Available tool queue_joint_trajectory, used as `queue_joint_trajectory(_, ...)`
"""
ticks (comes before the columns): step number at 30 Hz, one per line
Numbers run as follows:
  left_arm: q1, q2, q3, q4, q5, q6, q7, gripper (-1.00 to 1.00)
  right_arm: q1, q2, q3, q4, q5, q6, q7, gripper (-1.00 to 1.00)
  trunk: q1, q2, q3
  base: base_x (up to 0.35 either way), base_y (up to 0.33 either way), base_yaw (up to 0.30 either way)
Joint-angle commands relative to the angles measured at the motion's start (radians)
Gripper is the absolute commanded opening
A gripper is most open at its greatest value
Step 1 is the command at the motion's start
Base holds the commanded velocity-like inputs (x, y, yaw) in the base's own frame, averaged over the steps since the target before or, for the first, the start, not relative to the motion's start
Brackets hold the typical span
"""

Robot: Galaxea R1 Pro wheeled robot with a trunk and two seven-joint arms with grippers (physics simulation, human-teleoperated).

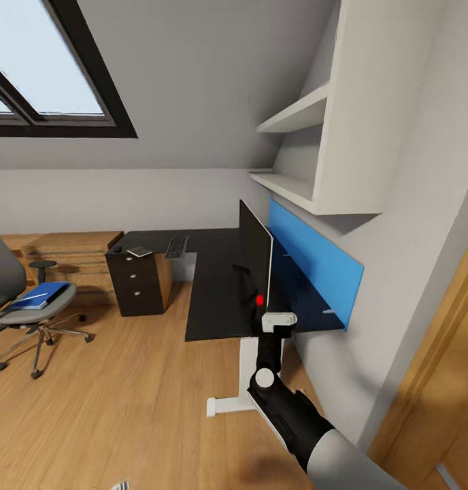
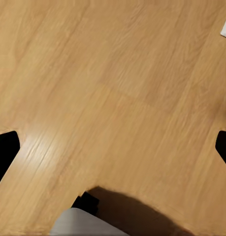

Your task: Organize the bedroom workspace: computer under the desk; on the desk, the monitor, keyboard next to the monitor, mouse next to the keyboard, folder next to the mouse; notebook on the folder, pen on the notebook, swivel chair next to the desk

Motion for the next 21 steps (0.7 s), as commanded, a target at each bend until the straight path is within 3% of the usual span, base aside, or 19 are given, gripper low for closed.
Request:
queue_joint_trajectory(1, 0.000, -0.001, 0.002, 0.003, 0.008, 0.005, 0.003, 1.00, 0.000, 0.000, 0.003, 0.001, 0.002, -0.002, -0.006, 1.00, 0.000, -0.001, -0.001, -0.335, 0.000, 0.000)
queue_joint_trajectory(2, 0.000, -0.001, 0.002, 0.005, 0.008, 0.005, 0.003, 1.00, 0.002, 0.000, 0.004, 0.001, 0.002, -0.002, -0.006, 1.00, 0.000, -0.001, -0.001, -0.335, 0.000, 0.000)
queue_joint_trajectory(3, 0.000, -0.001, 0.001, 0.012, 0.005, 0.005, 0.002, 1.00, 0.070, -0.002, 0.015, 0.002, 0.002, -0.002, -0.006, 1.00, 0.000, -0.001, -0.001, -0.173, 0.000, 0.000)
queue_joint_trajectory(11, 0.000, -0.002, -0.001, 0.012, 0.004, 0.002, 0.002, 1.00, 0.179, -0.003, 0.016, 0.054, -0.001, -0.002, 0.000, 1.00, -0.008, 0.013, 0.005, -0.047, 0.000, 0.000)
queue_joint_trajectory(17, 0.000, -0.002, -0.001, 0.012, 0.004, 0.002, 0.002, 1.00, 0.234, 0.000, 0.016, 0.221, -0.006, -0.056, 0.073, 1.00, -0.031, 0.055, 0.024, -0.004, 0.000, 0.000)
queue_joint_trajectory(19, 0.000, -0.001, -0.001, 0.012, 0.004, 0.001, 0.002, 1.00, 0.240, 0.000, 0.015, 0.299, -0.025, -0.093, 0.110, 1.00, -0.039, 0.069, 0.030, -0.001, 0.000, 0.000)
queue_joint_trajectory(21, 0.000, -0.002, -0.004, 0.012, 0.003, -0.008, 0.003, 1.00, 0.244, 0.000, 0.012, 0.400, -0.084, -0.146, 0.165, 1.00, -0.046, 0.083, 0.036, 0.000, 0.000, 0.000)
